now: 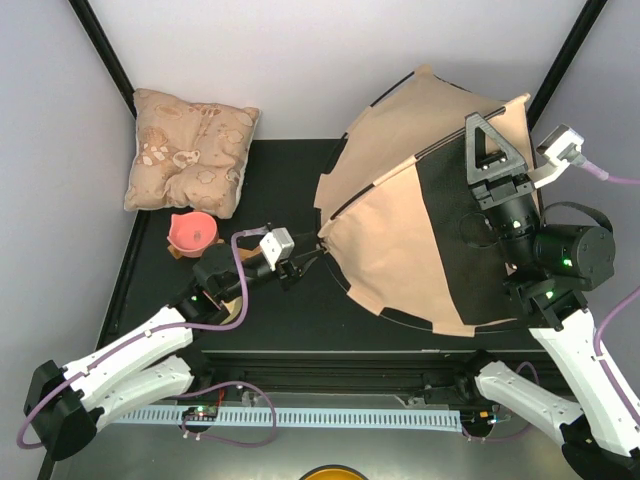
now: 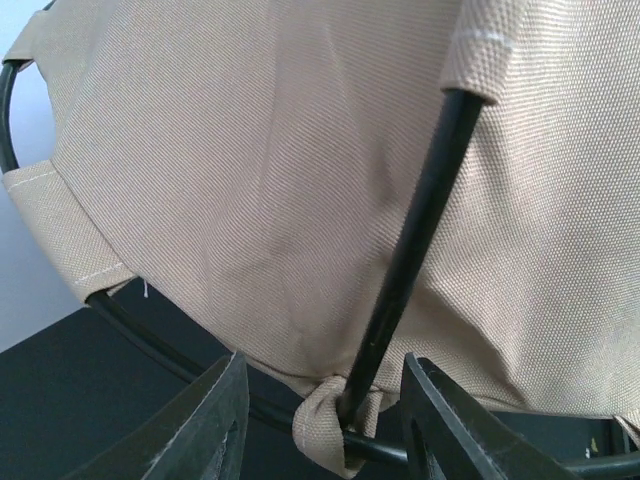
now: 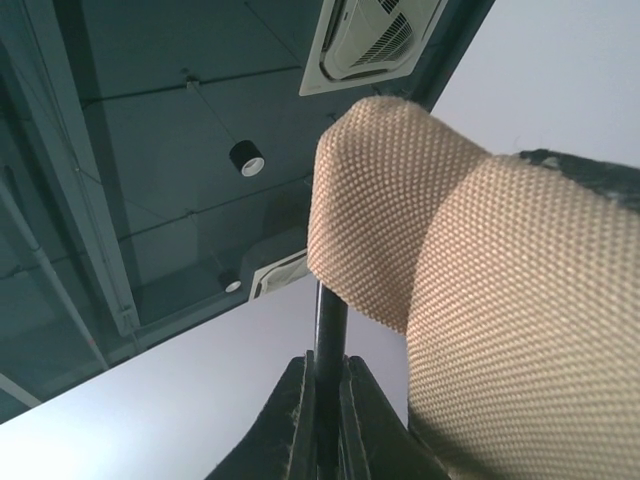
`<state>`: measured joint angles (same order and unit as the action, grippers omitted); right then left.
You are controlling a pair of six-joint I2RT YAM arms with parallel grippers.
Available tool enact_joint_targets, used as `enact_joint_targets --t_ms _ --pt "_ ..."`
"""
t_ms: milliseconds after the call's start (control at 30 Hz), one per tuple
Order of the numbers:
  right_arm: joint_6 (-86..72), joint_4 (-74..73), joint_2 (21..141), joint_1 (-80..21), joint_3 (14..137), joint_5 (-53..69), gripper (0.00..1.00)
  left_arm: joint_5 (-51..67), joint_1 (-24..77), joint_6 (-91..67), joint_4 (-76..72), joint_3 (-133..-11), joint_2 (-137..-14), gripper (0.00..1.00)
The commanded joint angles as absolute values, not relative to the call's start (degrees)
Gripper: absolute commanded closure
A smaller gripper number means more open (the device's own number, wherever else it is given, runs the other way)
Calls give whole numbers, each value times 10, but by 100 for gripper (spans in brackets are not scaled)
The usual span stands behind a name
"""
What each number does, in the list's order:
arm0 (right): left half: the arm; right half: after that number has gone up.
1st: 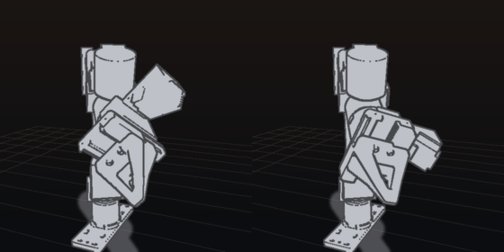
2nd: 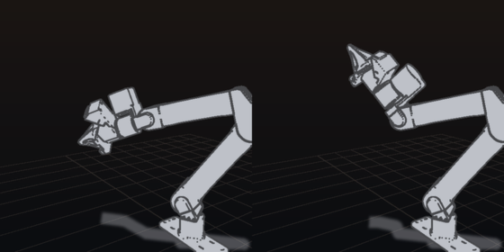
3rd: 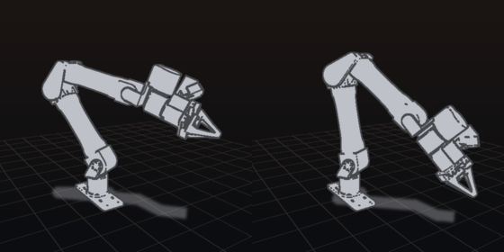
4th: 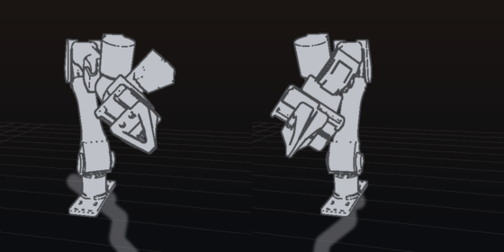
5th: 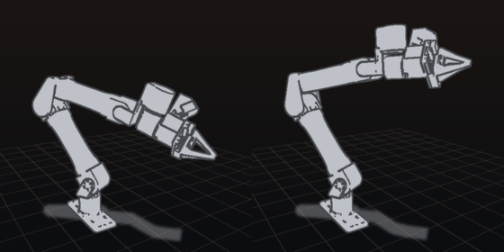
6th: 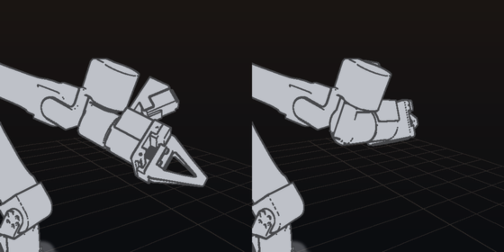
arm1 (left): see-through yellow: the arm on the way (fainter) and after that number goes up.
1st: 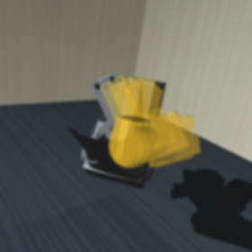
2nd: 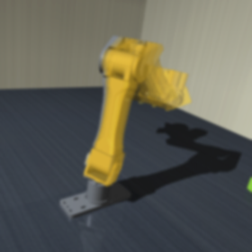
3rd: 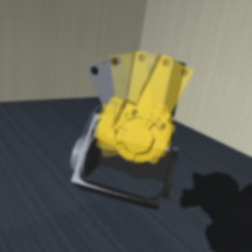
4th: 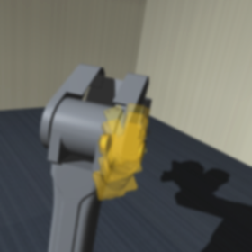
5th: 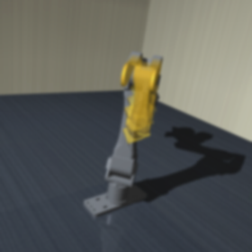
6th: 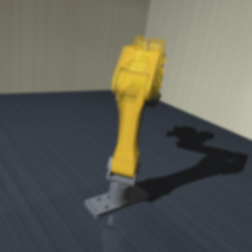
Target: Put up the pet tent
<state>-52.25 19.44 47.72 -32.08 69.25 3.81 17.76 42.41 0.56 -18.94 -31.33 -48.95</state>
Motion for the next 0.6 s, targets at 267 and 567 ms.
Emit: enact_joint_targets --t_ms 267,567 --pt "-542 243 477 -322 697 57 99 252 425 39 -183 -376 -535 75" --pt "-445 151 463 -322 698 23 48 182 420 -13 -85 -441 -519 98"
